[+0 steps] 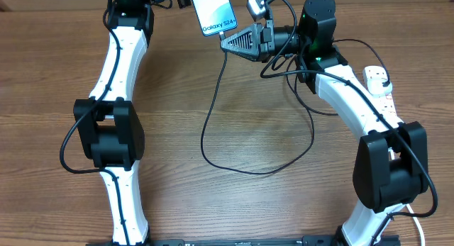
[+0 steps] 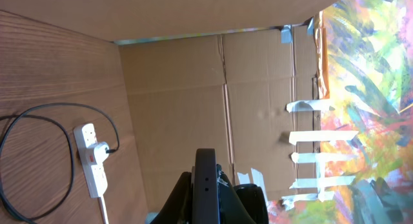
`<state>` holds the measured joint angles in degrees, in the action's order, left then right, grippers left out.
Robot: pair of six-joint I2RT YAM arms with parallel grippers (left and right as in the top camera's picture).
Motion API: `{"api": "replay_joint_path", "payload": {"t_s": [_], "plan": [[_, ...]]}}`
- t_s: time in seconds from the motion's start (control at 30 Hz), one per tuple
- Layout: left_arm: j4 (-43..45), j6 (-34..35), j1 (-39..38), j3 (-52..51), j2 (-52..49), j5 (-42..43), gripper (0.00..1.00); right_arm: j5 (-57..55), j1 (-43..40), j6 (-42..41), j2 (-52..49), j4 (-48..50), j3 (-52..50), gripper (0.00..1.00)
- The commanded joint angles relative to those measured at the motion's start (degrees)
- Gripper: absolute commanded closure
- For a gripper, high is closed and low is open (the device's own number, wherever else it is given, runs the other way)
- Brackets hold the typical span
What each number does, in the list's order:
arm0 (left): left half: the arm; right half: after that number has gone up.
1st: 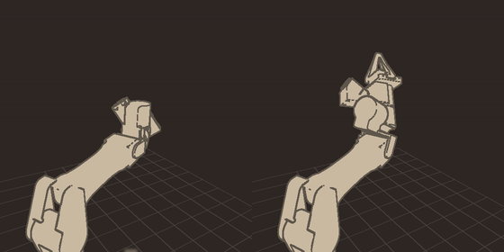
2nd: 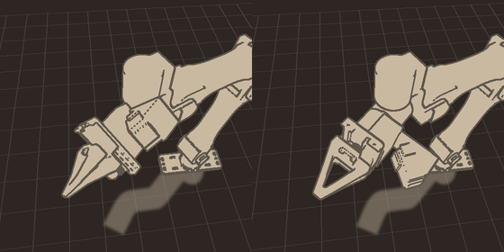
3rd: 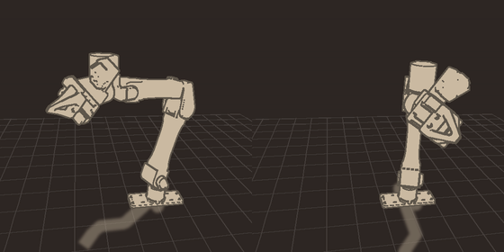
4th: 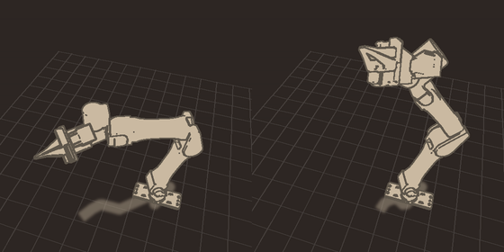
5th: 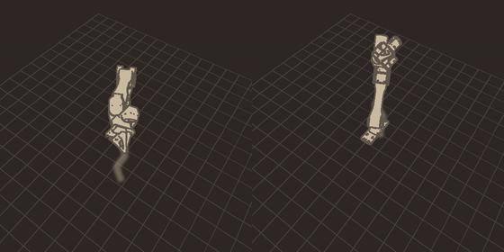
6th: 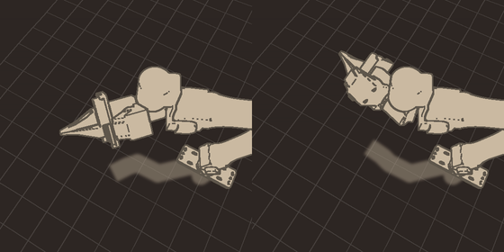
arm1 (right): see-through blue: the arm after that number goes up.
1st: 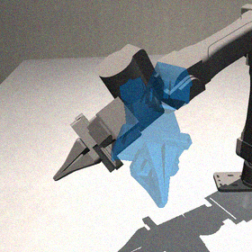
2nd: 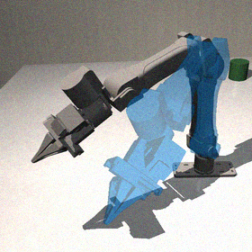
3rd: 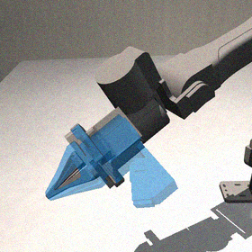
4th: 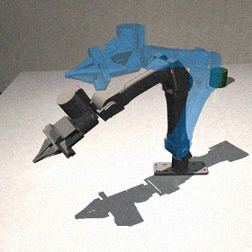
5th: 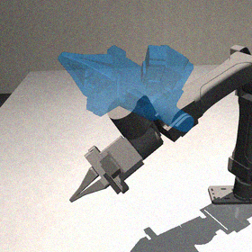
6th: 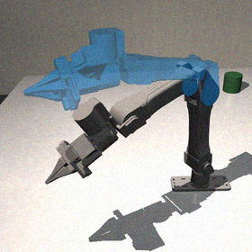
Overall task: Plug charger to phone and switch on socket
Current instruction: 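Push the connector into the phone's bottom port with the right gripper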
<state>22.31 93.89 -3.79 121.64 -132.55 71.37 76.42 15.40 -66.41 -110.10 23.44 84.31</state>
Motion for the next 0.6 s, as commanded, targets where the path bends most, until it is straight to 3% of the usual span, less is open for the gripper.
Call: {"api": "replay_joint_path", "payload": {"t_s": [0.0, 0.57], "plan": [[0.5, -1.1, -0.5, 1.2, 0.0, 0.9, 0.96, -0.9, 0.0, -0.3, 1.8, 0.5, 1.3, 0.96], [0.5, -3.1, -1.2, 1.2, 0.0, 3.4, 0.96, -3.3, 0.0, -1.2, 1.8, 0.5, 1.3, 0.96]]}}
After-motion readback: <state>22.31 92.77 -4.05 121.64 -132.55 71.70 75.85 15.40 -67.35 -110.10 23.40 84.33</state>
